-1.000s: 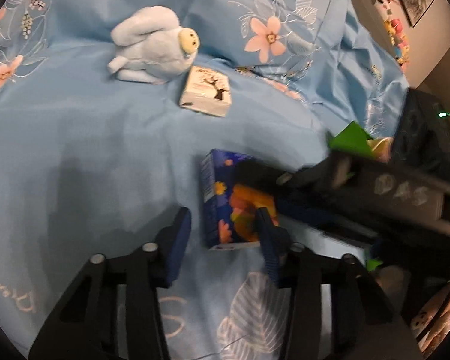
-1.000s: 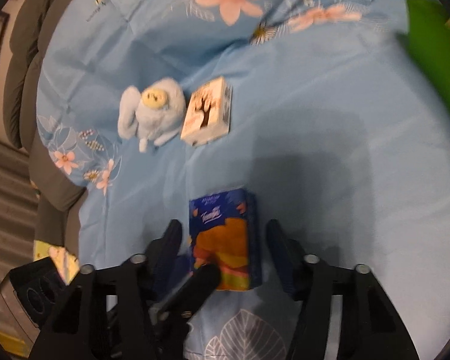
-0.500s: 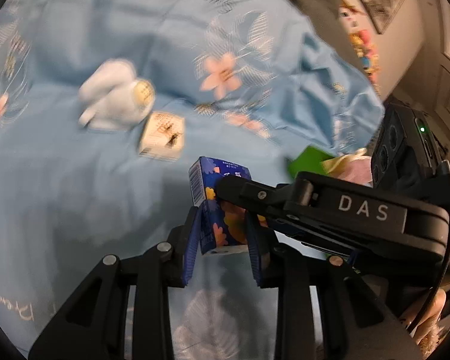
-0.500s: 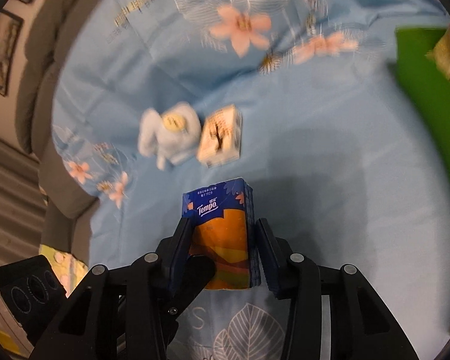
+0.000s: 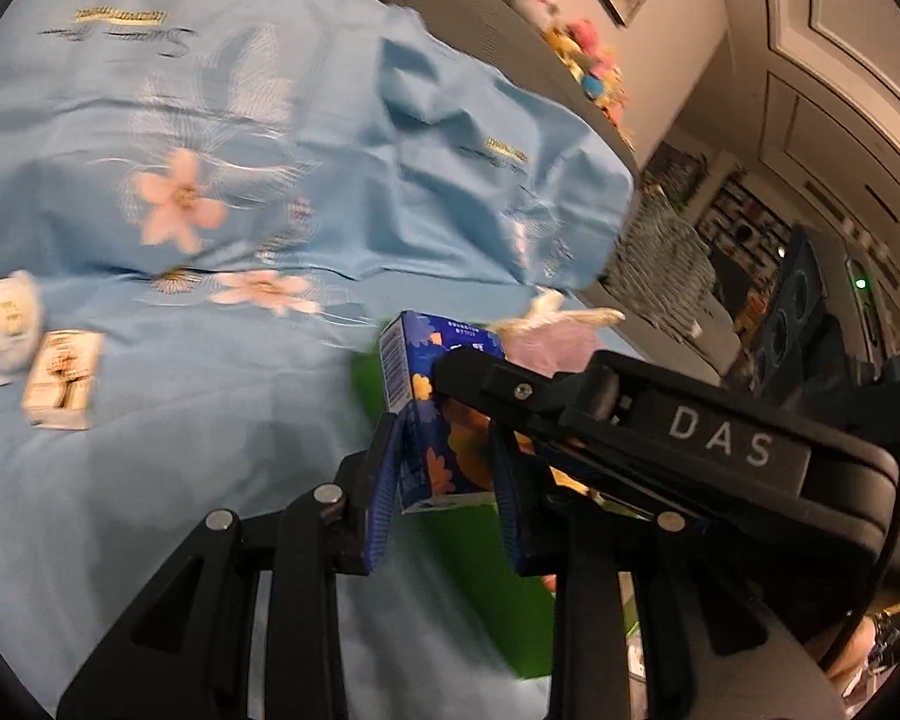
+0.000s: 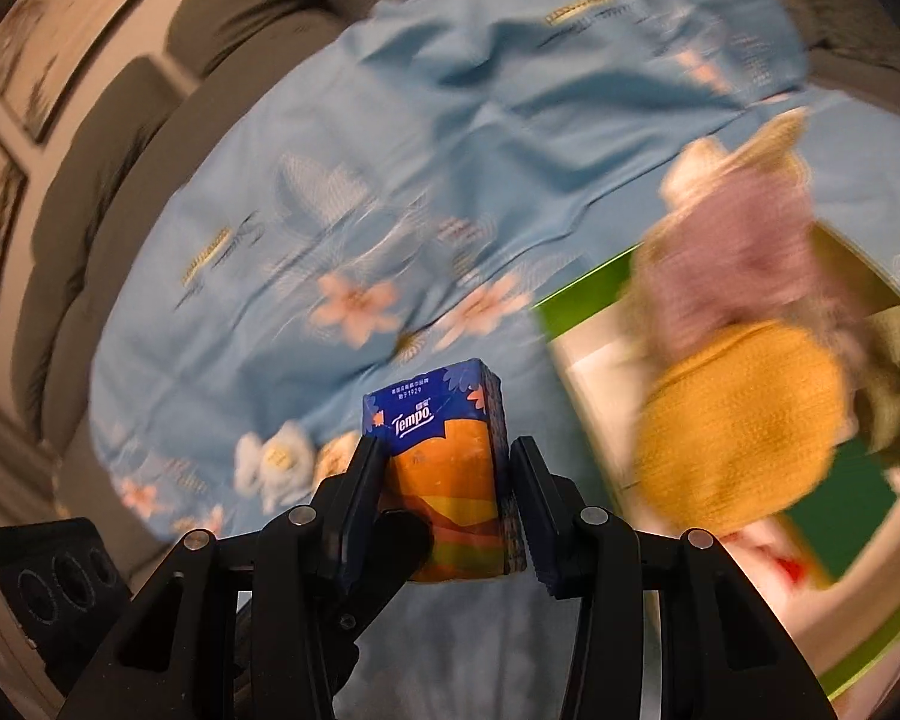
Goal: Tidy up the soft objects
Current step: 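Lower the blue tissue pack into the green box and open the right gripper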
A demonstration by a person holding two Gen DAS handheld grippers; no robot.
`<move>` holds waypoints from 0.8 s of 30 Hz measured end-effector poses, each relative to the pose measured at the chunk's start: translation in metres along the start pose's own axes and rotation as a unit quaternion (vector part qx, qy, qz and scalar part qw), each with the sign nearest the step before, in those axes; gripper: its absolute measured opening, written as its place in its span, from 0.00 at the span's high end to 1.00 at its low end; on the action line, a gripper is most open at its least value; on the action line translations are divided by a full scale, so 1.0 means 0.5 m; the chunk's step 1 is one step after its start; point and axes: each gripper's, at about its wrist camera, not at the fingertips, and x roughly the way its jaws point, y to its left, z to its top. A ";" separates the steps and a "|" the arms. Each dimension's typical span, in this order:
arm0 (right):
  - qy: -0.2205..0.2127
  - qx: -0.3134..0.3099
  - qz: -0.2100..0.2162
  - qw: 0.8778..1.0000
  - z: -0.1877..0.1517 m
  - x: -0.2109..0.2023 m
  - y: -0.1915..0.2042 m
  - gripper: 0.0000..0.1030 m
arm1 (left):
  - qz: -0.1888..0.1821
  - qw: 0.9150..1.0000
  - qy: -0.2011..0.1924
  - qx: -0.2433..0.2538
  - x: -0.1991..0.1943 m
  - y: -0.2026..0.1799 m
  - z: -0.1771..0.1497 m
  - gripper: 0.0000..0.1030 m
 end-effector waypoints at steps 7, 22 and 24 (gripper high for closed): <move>-0.012 0.054 -0.021 0.998 0.033 -0.011 -0.106 0.55 | -0.017 0.999 0.041 0.017 0.085 -0.074 0.008 0.74; 0.030 0.135 -0.060 0.989 0.041 0.044 -0.235 0.55 | 0.003 0.992 0.128 0.016 0.218 -0.115 -0.025 0.71; 0.026 0.137 -0.059 0.988 0.042 0.041 -0.232 0.55 | 0.000 0.992 0.126 0.014 0.213 -0.114 -0.026 0.66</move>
